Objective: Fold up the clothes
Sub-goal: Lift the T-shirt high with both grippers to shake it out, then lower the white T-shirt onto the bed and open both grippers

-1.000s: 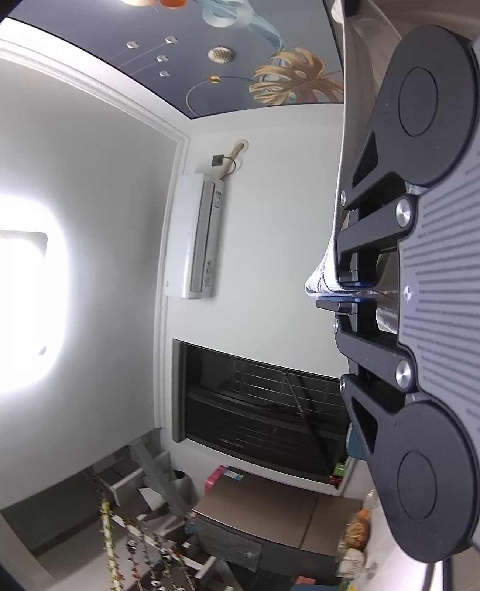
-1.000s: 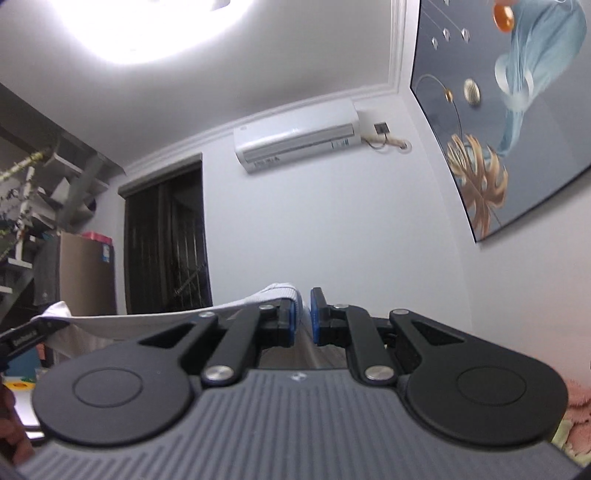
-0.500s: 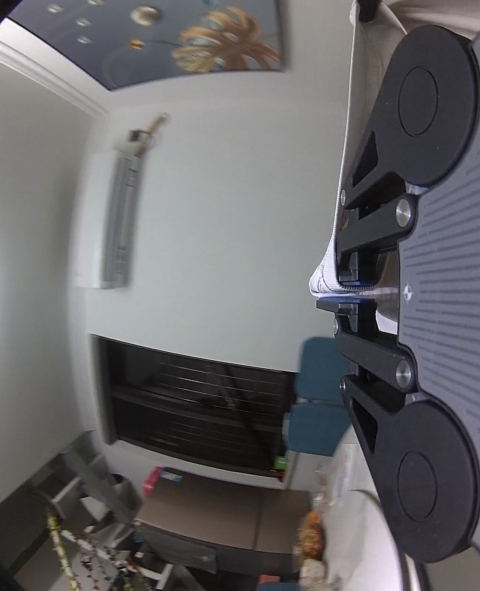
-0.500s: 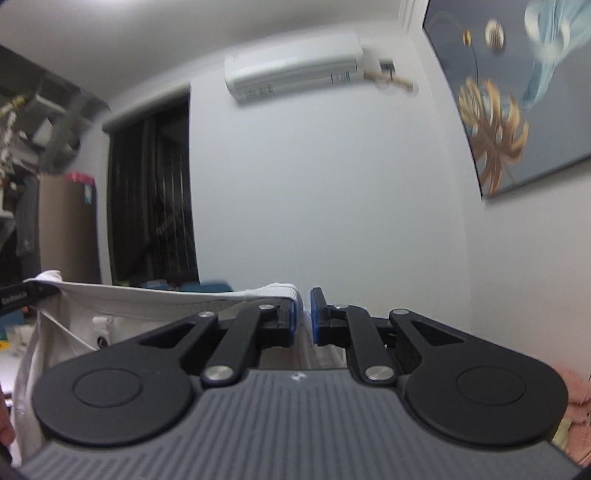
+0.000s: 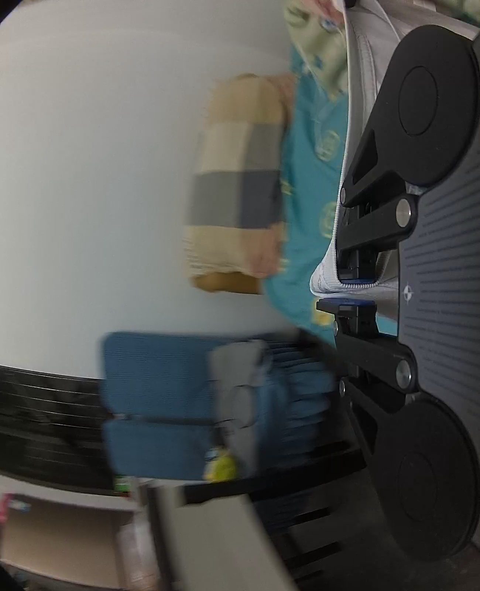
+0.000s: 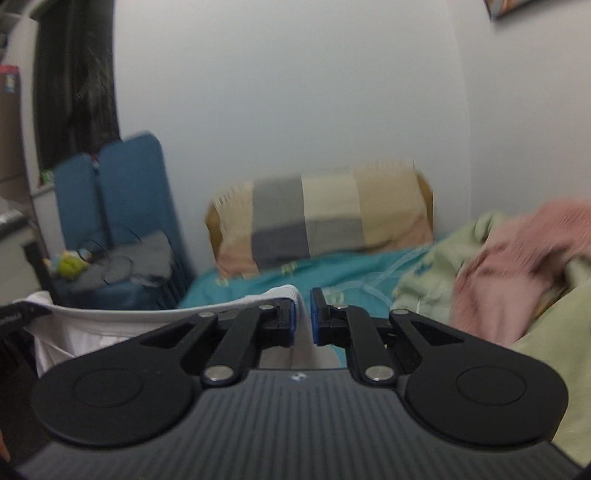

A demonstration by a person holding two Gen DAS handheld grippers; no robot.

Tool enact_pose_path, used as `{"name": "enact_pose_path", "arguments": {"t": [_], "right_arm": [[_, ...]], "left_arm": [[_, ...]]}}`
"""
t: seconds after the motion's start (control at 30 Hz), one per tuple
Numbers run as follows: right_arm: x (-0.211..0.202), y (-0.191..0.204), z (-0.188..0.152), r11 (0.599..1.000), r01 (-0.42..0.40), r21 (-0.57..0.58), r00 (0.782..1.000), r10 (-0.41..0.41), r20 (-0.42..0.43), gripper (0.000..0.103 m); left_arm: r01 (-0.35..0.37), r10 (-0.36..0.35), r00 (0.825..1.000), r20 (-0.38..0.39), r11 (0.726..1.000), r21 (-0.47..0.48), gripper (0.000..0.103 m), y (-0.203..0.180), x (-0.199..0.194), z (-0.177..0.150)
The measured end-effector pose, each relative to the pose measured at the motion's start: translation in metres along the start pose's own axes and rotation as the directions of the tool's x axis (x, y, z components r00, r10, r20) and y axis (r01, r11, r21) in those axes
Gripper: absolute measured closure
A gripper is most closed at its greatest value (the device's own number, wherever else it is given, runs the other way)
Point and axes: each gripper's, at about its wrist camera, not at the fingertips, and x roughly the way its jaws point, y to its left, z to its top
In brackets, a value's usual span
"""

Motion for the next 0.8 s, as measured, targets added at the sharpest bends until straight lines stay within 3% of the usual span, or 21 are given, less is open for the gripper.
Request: {"name": "enact_pose_path", "arguments": {"t": [0.17, 0.3, 0.37, 0.4, 0.43, 0.47, 0.5, 0.53, 0.6, 0.7, 0.8], "right_arm": [[0.126, -0.016, -0.075, 1.0, 0.016, -0.008, 0.989, -0.017, -0.147, 0.092], [0.175, -0.034, -0.111, 0.995, -0.034, 0.095, 0.964, 0.057, -0.26, 0.09], [0.179, -0.039, -0.114, 0.991, -0.048, 0.125, 0.954, 0.083, -0.289, 0.08], [0.179, -0.04, -0.113, 0.99, -0.053, 0.134, 0.95, 0.091, -0.3, 0.07], [0.177, -0.039, -0.112, 0.989, -0.062, 0.135, 0.947, 0.102, -0.306, 0.055], [0.172, -0.038, -0.109, 0.988, -0.08, 0.132, 0.943, 0.117, -0.311, 0.047], [0.166, -0.035, -0.105, 0.987, -0.098, 0.125, 0.941, 0.133, -0.311, 0.031], [0.158, -0.033, -0.101, 0.987, -0.109, 0.116, 0.941, 0.14, -0.308, 0.025], [0.141, -0.028, -0.092, 0.987, -0.12, 0.103, 0.939, 0.146, -0.311, 0.021], [0.108, -0.021, -0.08, 0.991, -0.104, 0.084, 0.933, 0.126, -0.336, 0.02], [0.052, -0.019, -0.071, 0.989, -0.115, 0.097, 0.941, 0.14, -0.307, 0.02]], "left_arm": [[-0.017, 0.018, 0.985, -0.172, 1.0, 0.003, 0.093, -0.011, 0.131, -0.064], [0.008, -0.023, 0.952, -0.304, 0.999, -0.053, 0.086, -0.001, 0.189, -0.086], [0.024, -0.037, 0.953, -0.3, 0.999, -0.048, 0.081, 0.006, 0.197, -0.083], [0.03, -0.037, 0.95, -0.311, 0.999, -0.026, 0.071, 0.006, 0.196, -0.082], [0.036, -0.036, 0.946, -0.322, 0.999, -0.005, 0.054, 0.006, 0.195, -0.081], [0.04, -0.032, 0.944, -0.33, 0.999, 0.016, 0.046, 0.007, 0.192, -0.079], [0.034, -0.021, 0.946, -0.324, 0.999, 0.036, 0.034, 0.008, 0.184, -0.075], [0.038, -0.02, 0.949, -0.315, 0.998, 0.053, 0.021, 0.01, 0.173, -0.07], [0.062, -0.033, 0.953, -0.3, 0.994, 0.088, 0.013, 0.011, 0.143, -0.061], [0.077, -0.042, 0.96, -0.275, 0.99, 0.117, 0.012, 0.012, 0.082, -0.042], [0.1, -0.074, 0.968, -0.238, 0.99, 0.099, 0.011, 0.025, 0.013, -0.034]]}}
